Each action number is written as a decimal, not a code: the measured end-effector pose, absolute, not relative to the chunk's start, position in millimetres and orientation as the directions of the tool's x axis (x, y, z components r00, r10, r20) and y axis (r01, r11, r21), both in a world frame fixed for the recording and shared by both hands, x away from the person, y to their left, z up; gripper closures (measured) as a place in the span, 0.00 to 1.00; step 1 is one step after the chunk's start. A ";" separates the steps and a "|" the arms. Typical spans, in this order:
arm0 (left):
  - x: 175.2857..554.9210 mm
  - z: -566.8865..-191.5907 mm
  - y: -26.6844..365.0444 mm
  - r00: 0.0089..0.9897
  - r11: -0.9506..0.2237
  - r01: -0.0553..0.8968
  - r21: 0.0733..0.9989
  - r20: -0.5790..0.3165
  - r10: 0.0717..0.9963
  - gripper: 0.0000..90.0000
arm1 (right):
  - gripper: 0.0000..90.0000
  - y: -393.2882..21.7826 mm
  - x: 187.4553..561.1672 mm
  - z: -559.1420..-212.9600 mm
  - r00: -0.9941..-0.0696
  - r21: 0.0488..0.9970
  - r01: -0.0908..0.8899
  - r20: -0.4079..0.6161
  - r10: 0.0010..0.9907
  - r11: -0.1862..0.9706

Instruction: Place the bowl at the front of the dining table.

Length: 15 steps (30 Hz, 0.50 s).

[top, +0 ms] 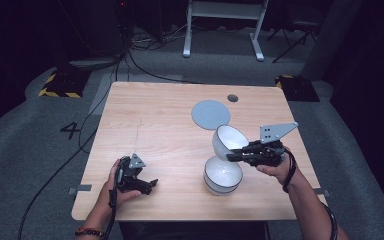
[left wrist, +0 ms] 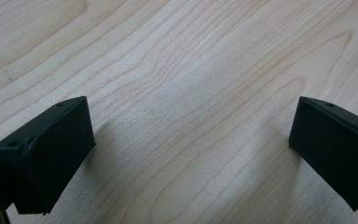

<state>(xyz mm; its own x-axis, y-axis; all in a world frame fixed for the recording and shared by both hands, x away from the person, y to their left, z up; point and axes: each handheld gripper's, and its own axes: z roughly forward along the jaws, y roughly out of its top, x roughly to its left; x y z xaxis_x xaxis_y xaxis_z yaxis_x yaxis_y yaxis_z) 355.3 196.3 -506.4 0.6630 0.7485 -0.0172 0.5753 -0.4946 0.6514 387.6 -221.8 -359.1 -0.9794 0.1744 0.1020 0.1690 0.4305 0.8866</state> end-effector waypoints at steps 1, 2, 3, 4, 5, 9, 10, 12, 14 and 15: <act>355.4 -506.4 196.3 0.664 -0.496 0.575 0.651 -0.017 0.748 0.00 | 0.92 -221.8 388.6 -359.6 -0.979 0.890 0.171 0.107 0.171 0.423; 355.3 -506.4 196.3 0.663 -0.495 0.575 0.651 -0.017 0.748 0.00 | 0.92 -221.7 389.5 -359.9 -0.979 0.890 0.174 0.111 0.170 0.421; 355.4 -506.4 196.3 0.664 -0.496 0.575 0.651 -0.017 0.748 0.00 | 0.92 -221.5 390.5 -359.8 -0.979 0.889 0.173 0.109 0.172 0.423; 355.3 -506.4 196.3 0.663 -0.495 0.575 0.651 -0.017 0.748 0.00 | 0.92 -221.3 391.1 -359.9 -0.978 0.888 0.179 0.113 0.177 0.422; 355.3 -506.4 196.3 0.663 -0.495 0.575 0.651 -0.017 0.748 0.00 | 0.92 -221.0 392.3 -360.0 -0.977 0.889 0.177 0.109 0.181 0.423; 355.4 -506.4 196.3 0.664 -0.496 0.575 0.651 -0.017 0.748 0.00 | 0.92 -220.5 396.2 -360.5 -0.976 0.887 0.183 0.111 0.189 0.423; 355.4 -506.4 196.3 0.663 -0.495 0.575 0.651 -0.017 0.748 0.00 | 0.92 -220.1 396.9 -360.8 -0.975 0.887 0.188 0.115 0.192 0.422; 355.4 -506.4 196.3 0.664 -0.496 0.575 0.651 -0.017 0.748 0.00 | 0.92 -220.0 399.8 -361.5 -0.973 0.887 0.198 0.126 0.193 0.417; 355.4 -506.5 196.3 0.663 -0.495 0.575 0.652 -0.017 0.748 0.00 | 0.92 -219.1 402.9 -362.0 -0.971 0.888 0.202 0.127 0.201 0.414; 355.3 -506.5 196.3 0.663 -0.495 0.575 0.652 -0.017 0.748 0.00 | 0.92 -218.9 404.6 -362.2 -0.971 0.888 0.202 0.125 0.205 0.414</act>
<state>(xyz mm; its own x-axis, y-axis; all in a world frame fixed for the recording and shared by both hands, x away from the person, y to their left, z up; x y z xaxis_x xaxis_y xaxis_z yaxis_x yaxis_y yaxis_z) 355.3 196.3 -506.5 0.6630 0.7484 -0.0172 0.5752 -0.4946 0.6515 404.6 -218.9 -362.2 -0.9707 0.2052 0.1250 0.2018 0.4137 0.8878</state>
